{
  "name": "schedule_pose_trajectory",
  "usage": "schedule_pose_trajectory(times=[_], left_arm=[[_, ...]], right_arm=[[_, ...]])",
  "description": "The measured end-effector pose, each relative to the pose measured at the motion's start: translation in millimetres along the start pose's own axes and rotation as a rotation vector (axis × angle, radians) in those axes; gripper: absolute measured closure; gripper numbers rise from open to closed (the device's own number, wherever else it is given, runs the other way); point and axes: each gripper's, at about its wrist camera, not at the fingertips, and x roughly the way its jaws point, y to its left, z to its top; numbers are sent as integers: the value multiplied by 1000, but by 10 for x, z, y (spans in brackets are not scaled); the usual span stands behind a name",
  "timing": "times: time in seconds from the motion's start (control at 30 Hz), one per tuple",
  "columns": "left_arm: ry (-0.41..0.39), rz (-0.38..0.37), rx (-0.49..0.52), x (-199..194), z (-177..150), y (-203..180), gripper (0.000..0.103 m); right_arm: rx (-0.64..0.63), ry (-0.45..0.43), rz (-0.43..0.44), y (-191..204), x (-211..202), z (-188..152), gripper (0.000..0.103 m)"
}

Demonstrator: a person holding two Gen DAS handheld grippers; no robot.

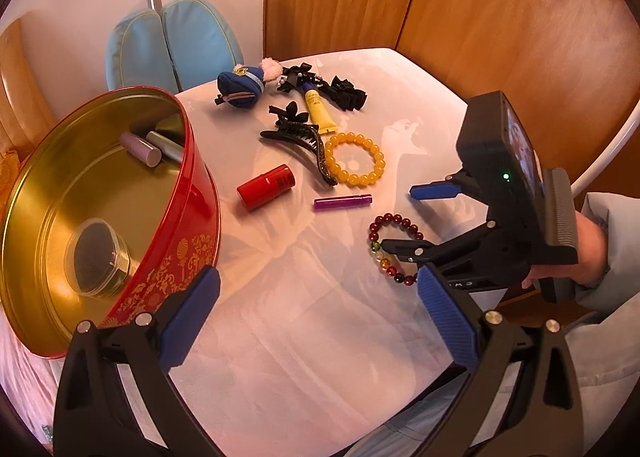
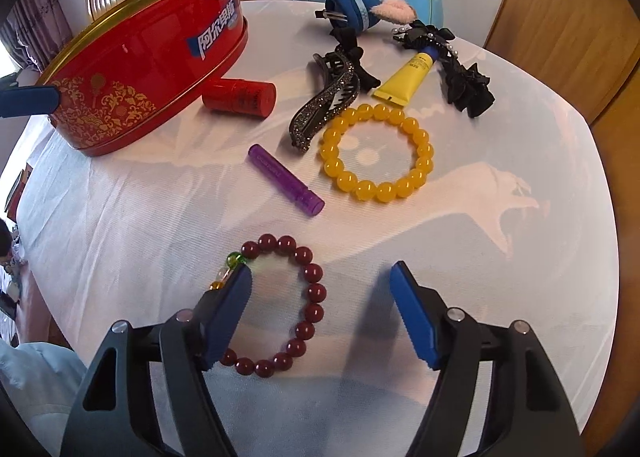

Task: Organize jewelry
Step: 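Close the right gripper on the dark red bead bracelet and lift, then carry the bracelet into the red tin and open the right gripper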

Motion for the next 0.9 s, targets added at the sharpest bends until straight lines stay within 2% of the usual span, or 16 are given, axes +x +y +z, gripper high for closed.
schedule_pose_trajectory(times=[0.07, 0.1, 0.2, 0.23, 0.37, 0.63, 0.9], left_arm=[[0, -5, -1, 15, -16, 33, 7], [3, -6, -3, 28, -18, 40, 7], [0, -20, -1, 22, -45, 45, 7], [1, -20, 4, 16, -55, 37, 7], [-9, -8, 11, -65, -58, 14, 7], [-101, 31, -11, -401, 83, 32, 7], [-167, 105, -116, -693, 86, 432, 7]], right_arm=[[-1, -11, 0, 32, -33, -18, 45], [-1, -15, 0, 73, -79, -53, 53], [-8, -22, 4, 141, -131, -79, 89], [-14, -20, 6, 162, -139, -87, 92], [-3, -32, 14, 154, -228, -89, 92], [-15, -208, 25, 66, -893, 215, 92], [-64, -326, 51, 151, -1309, 615, 92]])
